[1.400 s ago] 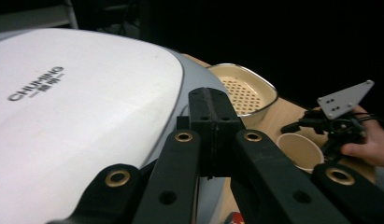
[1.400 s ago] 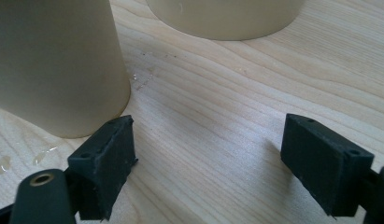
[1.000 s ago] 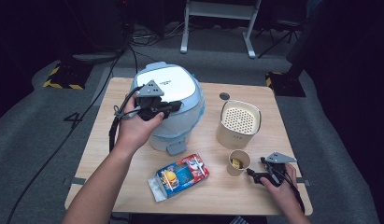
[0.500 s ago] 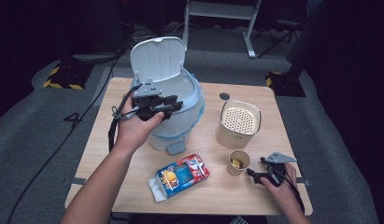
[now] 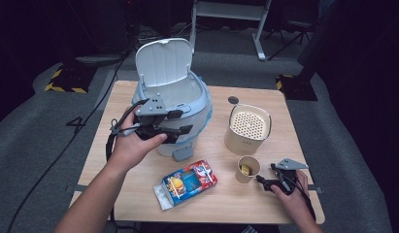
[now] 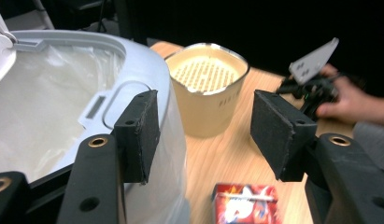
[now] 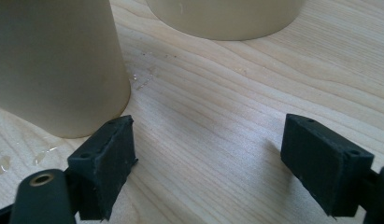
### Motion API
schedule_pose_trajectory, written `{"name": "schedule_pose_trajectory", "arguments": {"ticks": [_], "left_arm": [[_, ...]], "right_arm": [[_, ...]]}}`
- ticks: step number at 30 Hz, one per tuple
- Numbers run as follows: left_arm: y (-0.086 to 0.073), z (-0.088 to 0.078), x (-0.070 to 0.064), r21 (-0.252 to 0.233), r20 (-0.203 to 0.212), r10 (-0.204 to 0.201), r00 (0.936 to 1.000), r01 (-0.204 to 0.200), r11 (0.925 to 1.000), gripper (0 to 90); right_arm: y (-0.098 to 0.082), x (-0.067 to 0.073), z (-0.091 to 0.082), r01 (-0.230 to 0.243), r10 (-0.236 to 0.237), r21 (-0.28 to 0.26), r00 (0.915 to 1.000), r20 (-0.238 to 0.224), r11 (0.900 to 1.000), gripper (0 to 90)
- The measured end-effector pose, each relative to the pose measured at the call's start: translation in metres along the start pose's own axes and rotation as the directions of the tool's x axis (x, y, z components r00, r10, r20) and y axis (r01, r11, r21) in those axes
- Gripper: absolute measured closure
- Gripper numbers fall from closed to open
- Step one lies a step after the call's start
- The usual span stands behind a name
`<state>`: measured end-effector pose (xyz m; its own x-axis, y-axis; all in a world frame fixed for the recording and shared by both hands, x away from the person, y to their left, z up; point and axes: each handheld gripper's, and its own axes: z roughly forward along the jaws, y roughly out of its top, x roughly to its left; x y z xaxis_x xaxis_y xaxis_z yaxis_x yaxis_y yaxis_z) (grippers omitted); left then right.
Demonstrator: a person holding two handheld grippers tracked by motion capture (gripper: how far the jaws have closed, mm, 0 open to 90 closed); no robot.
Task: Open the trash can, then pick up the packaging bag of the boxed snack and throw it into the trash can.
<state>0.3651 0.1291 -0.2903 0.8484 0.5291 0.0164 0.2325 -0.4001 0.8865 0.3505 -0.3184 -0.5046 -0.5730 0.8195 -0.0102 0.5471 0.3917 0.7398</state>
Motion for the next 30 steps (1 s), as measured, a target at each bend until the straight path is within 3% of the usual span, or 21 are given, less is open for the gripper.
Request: {"name": "schedule_pose_trajectory", "arguments": {"ticks": [7,14,17,19,21,30], "left_arm": [[-0.014,0.007,-0.013,0.026,0.017,-0.01,0.9998,0.009,0.9996,41.9],[-0.042,0.018,-0.022,0.093,0.01,-0.045,0.999,0.044,0.9947,40.7],[-0.054,0.021,-0.023,0.096,0.007,-0.054,0.9985,0.053,0.9939,41.9],[-0.064,0.026,-0.023,0.094,0.012,-0.083,0.9964,0.082,0.9922,42.8],[-0.074,0.033,-0.023,0.104,0.017,-0.111,0.9937,0.108,0.9886,43.5],[-0.113,0.068,-0.022,0.156,0.031,-0.141,0.9895,0.135,0.9786,47.4]], "right_arm": [[0.0,0.0,0.0,0.0,0.0,0.0,1.0,0.0,1.0,17.8],[0.0,0.0,0.0,0.0,0.0,0.0,1.0,0.0,1.0,17.8],[0.0,0.0,0.0,0.0,0.0,0.0,1.0,0.0,1.0,17.8],[0.0,0.0,0.0,0.0,0.0,0.0,1.0,-0.001,1.0,17.8],[0.0,0.0,0.0,0.0,0.0,0.0,1.0,0.0,1.0,17.8],[0.0,0.0,0.0,0.0,0.0,0.0,1.0,-0.001,1.0,17.8]]}}
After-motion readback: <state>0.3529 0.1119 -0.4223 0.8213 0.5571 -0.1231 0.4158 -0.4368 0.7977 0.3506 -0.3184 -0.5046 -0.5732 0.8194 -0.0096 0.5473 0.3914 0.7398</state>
